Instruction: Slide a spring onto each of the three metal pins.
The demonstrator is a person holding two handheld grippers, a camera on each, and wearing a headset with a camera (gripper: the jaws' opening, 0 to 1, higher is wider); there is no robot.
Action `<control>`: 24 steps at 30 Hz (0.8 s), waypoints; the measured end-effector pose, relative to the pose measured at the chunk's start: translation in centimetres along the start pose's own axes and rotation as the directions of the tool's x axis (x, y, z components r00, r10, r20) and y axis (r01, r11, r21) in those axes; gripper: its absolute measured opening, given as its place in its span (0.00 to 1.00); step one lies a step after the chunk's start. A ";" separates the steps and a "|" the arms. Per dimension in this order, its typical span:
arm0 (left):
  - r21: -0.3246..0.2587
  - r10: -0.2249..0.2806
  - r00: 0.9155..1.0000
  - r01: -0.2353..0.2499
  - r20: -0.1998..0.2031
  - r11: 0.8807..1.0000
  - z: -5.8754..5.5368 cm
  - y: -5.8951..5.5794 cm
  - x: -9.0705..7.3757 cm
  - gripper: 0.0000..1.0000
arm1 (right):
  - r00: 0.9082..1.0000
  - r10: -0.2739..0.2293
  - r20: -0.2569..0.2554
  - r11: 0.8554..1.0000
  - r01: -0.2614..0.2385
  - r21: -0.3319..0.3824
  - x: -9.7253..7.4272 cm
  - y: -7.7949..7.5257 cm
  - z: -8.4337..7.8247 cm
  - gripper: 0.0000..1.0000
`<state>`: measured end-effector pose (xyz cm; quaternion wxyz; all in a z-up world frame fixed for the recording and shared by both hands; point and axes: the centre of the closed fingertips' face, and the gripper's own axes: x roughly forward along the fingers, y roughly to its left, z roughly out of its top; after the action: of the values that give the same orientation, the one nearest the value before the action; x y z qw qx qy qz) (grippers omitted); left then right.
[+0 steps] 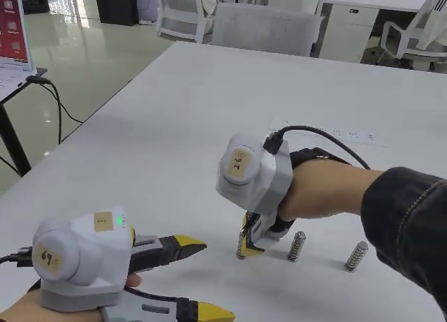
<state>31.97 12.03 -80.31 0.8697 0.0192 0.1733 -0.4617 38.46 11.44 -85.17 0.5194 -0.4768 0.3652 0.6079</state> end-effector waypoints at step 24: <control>0.000 0.000 1.000 0.000 -0.006 1.000 -0.1 0.0 0.0 0.59 | 0.999 -0.015 0.048 0.997 0.011 0.079 -1.2 0.4 -1.2 0.15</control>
<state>31.93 12.03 -80.42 0.8692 0.0204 0.1758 -0.4617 38.33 9.91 -84.35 0.5506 -0.4432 0.3731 0.6010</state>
